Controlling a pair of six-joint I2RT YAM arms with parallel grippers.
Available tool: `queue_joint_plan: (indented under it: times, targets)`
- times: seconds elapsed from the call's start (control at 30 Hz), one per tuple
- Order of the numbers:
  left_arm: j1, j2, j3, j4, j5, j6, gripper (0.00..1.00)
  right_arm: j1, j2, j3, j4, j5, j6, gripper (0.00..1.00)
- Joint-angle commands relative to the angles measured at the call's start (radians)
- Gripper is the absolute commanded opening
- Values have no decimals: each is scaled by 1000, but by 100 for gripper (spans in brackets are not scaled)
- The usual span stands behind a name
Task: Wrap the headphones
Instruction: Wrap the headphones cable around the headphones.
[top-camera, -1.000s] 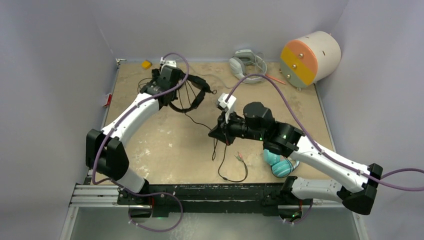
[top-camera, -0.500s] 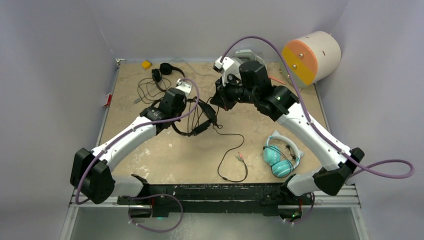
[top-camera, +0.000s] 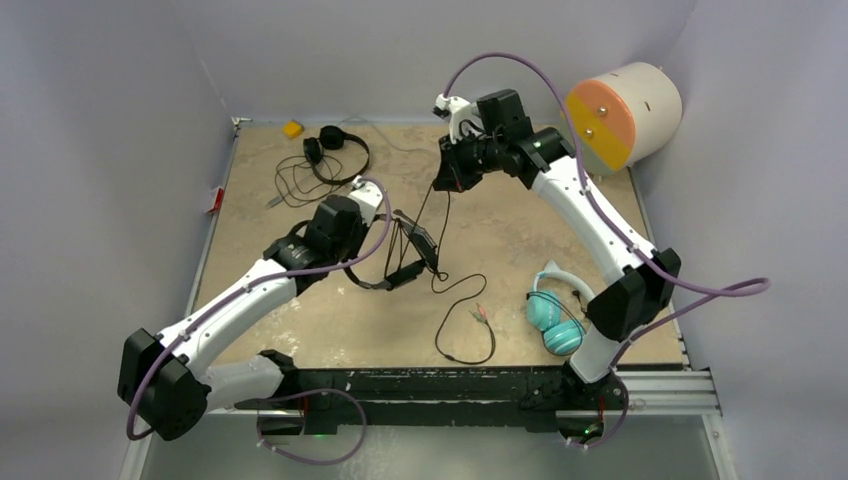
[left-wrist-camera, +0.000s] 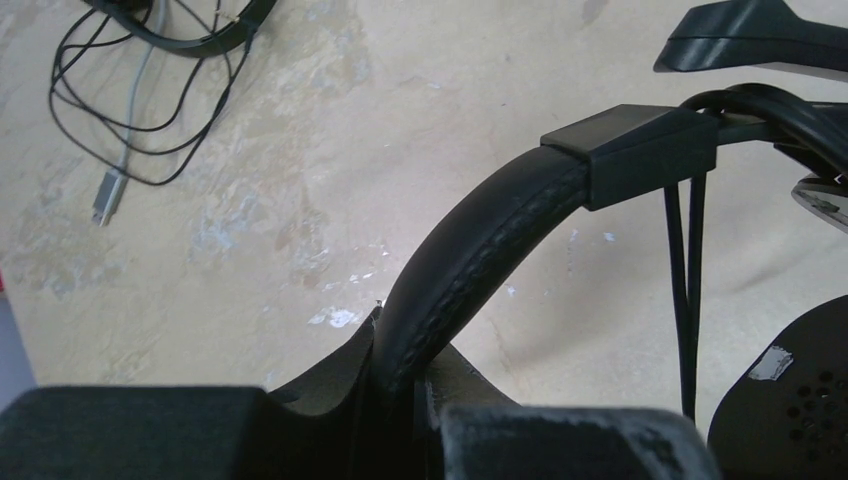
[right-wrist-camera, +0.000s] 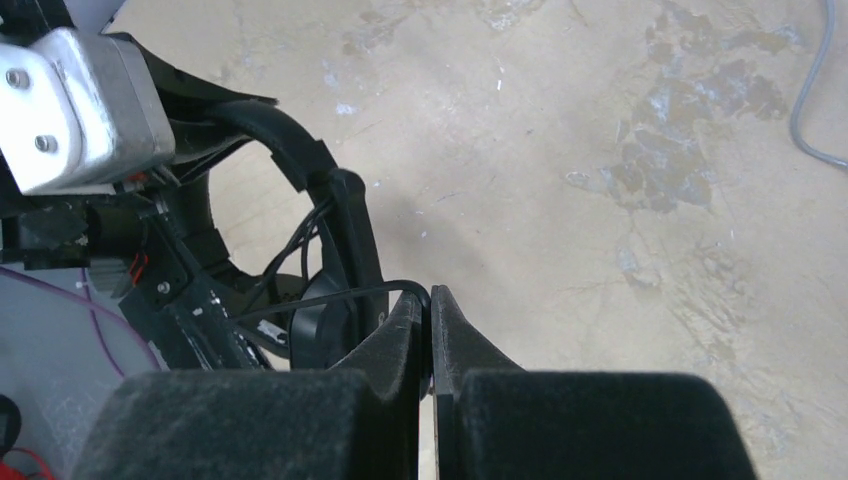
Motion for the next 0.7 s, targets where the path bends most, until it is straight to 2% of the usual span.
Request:
queue_joint_plan:
  times: [0.0,0.1,0.17,0.43,0.5,0.67]
  targets:
    - [-18,-20,-23,11,78,42,0,-26,38,119,-42,-32,-63,0]
    - [-18,21,-13,11,0,7,0,-26,55,156,-105,-69,-68,0]
    - [-19,71,11,-3,-137,-84,0,-26,34,144,-118,-105,-61,0]
    - [-17,287,171,-229,-468,-334,0,-25,-117,11,-101,-139,-46,0]
    - [-16,293,181,-233,-461,-332,0,-26,-132,-4,-98,-114,-52,0]
    - [-16,233,137,-170,-333,-248,0,-27,-95,6,-111,-48,-84,0]
